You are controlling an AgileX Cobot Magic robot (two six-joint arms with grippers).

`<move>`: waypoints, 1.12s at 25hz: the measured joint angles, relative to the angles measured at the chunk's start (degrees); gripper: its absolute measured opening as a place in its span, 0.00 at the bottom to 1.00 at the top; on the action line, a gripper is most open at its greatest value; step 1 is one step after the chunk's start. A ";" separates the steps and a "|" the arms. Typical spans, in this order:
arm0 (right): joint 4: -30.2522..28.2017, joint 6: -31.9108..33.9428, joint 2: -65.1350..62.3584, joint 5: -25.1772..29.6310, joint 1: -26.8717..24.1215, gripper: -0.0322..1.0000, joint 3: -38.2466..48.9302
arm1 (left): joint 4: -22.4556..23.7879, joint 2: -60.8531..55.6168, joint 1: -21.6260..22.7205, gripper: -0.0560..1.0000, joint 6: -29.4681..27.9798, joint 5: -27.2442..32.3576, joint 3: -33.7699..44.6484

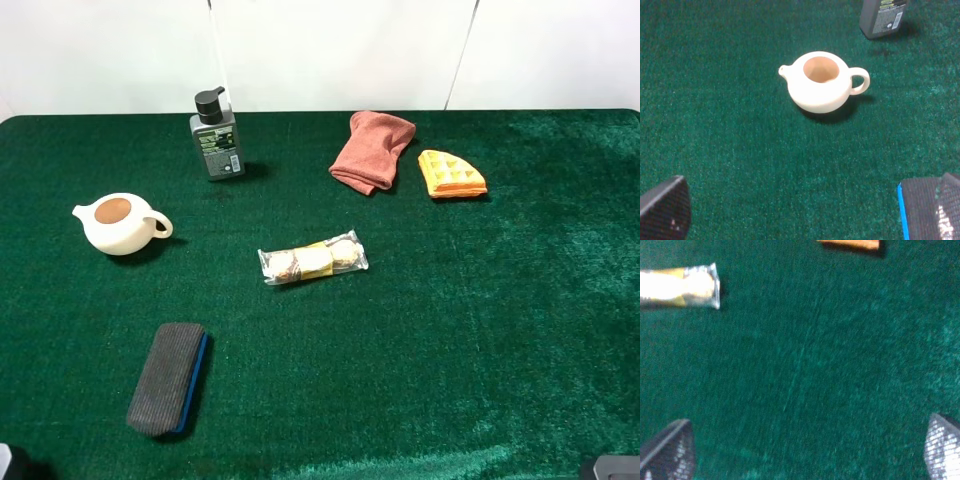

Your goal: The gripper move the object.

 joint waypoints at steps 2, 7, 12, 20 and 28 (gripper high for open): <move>-0.06 0.00 -4.69 -2.42 -3.42 0.70 2.67 | 0.00 0.00 0.00 0.99 0.00 0.00 0.00; -0.19 0.00 -16.24 -7.64 -11.88 0.70 8.52 | 0.00 0.00 0.00 0.99 0.00 0.00 0.00; -0.19 0.00 -27.80 -9.40 -17.69 0.70 14.44 | 0.00 0.00 0.00 0.99 0.00 0.00 0.00; -0.19 0.00 -36.76 -8.02 -19.24 0.70 18.50 | 0.00 0.00 0.00 0.99 0.00 0.00 0.00; -0.19 0.00 -36.82 -8.02 -19.24 0.70 18.50 | 0.00 0.00 0.00 0.99 0.00 0.00 0.00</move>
